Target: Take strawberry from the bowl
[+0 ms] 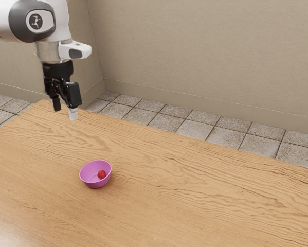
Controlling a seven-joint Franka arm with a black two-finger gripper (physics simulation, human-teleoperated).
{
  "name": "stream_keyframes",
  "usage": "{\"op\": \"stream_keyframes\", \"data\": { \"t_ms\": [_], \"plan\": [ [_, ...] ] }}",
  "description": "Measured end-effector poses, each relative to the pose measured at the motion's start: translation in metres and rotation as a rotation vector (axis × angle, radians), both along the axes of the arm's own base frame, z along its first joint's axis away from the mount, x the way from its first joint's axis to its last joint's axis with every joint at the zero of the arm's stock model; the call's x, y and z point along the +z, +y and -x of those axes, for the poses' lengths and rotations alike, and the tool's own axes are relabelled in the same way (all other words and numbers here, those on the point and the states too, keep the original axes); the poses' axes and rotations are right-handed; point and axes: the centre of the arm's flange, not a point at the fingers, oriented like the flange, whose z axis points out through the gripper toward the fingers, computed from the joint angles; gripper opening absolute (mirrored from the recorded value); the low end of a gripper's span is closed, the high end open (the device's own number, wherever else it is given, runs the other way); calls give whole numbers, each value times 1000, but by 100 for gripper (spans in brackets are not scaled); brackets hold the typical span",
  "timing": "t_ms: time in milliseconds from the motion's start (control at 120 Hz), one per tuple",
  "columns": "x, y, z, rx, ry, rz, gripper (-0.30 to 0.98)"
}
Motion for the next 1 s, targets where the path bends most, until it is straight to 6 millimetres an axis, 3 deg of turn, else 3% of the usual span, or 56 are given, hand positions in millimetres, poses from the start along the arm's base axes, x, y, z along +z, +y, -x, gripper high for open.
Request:
{"op": "stream_keyframes", "data": {
  "t_ms": [208, 408, 717, 867, 1000],
  "plan": [
    [-81, 8, -28, -210, 13, 49, 69],
    [-128, 6, -27, -403, -32, 81, 69],
    [-158, 5, -36, -700, -99, 102, 68],
    [-191, 6, -26, -866, -52, 116, 68],
    [-217, 7, -29, -1017, -34, 100, 68]
  ]
}}
